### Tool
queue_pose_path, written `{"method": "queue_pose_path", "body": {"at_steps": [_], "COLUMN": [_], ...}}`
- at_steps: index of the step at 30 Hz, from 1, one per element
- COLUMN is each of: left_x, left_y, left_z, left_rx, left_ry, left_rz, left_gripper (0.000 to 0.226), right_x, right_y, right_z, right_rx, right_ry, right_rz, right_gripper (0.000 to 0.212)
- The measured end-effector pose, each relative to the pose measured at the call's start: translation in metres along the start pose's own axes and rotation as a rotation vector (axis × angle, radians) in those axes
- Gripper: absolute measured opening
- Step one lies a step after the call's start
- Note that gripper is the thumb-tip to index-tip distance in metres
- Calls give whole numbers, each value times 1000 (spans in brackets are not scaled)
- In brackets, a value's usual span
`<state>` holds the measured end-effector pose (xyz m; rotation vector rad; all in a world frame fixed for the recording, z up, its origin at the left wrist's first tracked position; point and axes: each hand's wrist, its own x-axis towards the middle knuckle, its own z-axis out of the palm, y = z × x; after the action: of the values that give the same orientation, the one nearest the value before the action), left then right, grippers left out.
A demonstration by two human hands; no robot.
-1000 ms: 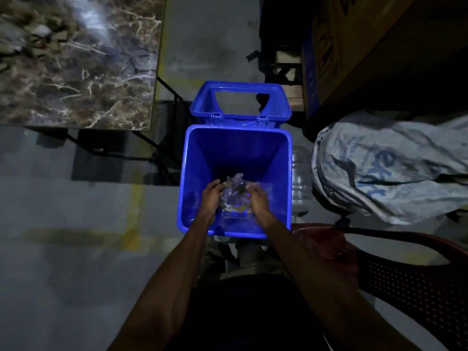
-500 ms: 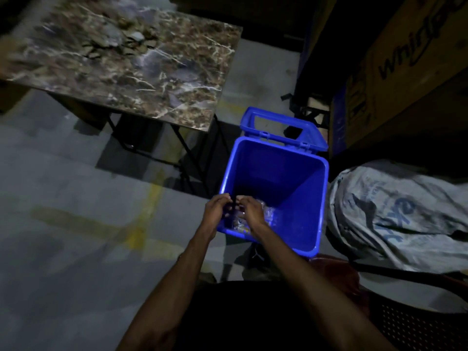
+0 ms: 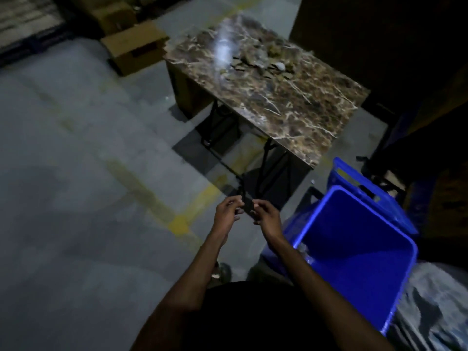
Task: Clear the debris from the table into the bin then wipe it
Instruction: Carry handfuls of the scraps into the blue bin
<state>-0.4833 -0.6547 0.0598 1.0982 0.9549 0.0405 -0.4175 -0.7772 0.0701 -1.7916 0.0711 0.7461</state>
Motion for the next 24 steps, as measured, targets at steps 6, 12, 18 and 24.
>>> {"method": "queue_pose_path", "body": {"at_steps": [6, 12, 18, 24], "left_x": [27, 103, 179, 255], "left_y": [32, 93, 178, 256], "left_z": [-38, -68, -57, -19], "left_rx": [-203, -208, -196, -159], "left_ry": [174, 261, 307, 278], "left_rz": [-68, -24, 28, 40], "left_gripper": [20, 21, 23, 23], "right_x": [40, 128, 230, 322], "right_y": [-35, -73, -159, -220], "right_z": [52, 104, 128, 118], "right_rx": [-42, -1, 1, 43], "right_ry": [-83, -192, -297, -217], "right_rz": [-11, 5, -50, -107], "right_gripper": [20, 16, 16, 15]}}
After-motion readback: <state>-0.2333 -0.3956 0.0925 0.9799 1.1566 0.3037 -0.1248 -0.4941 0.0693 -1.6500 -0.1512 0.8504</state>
